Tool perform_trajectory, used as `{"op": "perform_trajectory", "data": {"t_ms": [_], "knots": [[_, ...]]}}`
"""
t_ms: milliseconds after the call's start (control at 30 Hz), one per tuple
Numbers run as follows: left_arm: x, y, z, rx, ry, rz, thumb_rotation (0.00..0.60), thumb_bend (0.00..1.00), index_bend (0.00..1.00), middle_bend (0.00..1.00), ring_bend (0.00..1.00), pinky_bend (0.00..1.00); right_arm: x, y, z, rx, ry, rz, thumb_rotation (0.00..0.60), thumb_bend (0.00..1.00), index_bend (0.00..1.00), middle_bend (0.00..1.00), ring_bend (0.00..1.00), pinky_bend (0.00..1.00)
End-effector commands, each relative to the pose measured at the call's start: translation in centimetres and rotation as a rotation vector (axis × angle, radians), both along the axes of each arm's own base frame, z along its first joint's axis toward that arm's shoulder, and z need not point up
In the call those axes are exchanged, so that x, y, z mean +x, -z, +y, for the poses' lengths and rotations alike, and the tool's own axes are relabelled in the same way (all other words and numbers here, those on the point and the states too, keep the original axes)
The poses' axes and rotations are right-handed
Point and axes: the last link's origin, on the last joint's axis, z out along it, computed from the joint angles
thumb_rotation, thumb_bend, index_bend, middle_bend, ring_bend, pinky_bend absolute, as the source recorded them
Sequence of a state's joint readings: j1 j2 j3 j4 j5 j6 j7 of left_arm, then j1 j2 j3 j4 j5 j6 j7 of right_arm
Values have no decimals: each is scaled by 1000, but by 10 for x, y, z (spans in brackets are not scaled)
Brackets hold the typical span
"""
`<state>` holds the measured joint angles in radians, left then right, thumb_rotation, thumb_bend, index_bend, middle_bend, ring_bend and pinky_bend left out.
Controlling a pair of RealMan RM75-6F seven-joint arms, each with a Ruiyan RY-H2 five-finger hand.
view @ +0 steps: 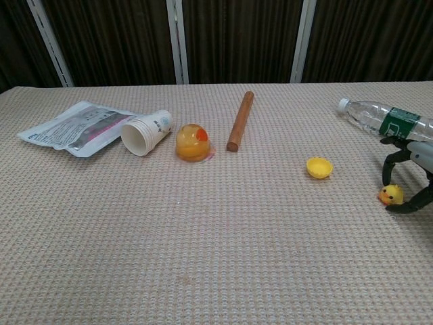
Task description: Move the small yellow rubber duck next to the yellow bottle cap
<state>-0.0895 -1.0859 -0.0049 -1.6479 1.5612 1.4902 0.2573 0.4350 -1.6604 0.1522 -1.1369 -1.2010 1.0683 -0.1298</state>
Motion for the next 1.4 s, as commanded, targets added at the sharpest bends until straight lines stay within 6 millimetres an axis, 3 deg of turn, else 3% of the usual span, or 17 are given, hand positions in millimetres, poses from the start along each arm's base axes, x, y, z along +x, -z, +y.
{"op": "perform_trajectory", "data": {"t_ms": [33,633,1000,1400], "knots": [[0,0,0,-1,0,0,600,0,0,0,0,170,0,0,0,-1,0,-2,600,141,500,0,0,0],[0,0,1,-3,-1,-1,600,0,0,0,0,171,2,-2,-2,-19,-17,-7,600,141,537,0,0,0],[2,1,1,-3,11,2,600,0,0,0,0,170,50,0,-9,-20,-184,-18,600,142,539,0,0,0],[3,1,1,-5,24,-2,600,0,0,0,0,171,93,12,-27,-2,-256,-10,600,142,540,0,0,0]]}}
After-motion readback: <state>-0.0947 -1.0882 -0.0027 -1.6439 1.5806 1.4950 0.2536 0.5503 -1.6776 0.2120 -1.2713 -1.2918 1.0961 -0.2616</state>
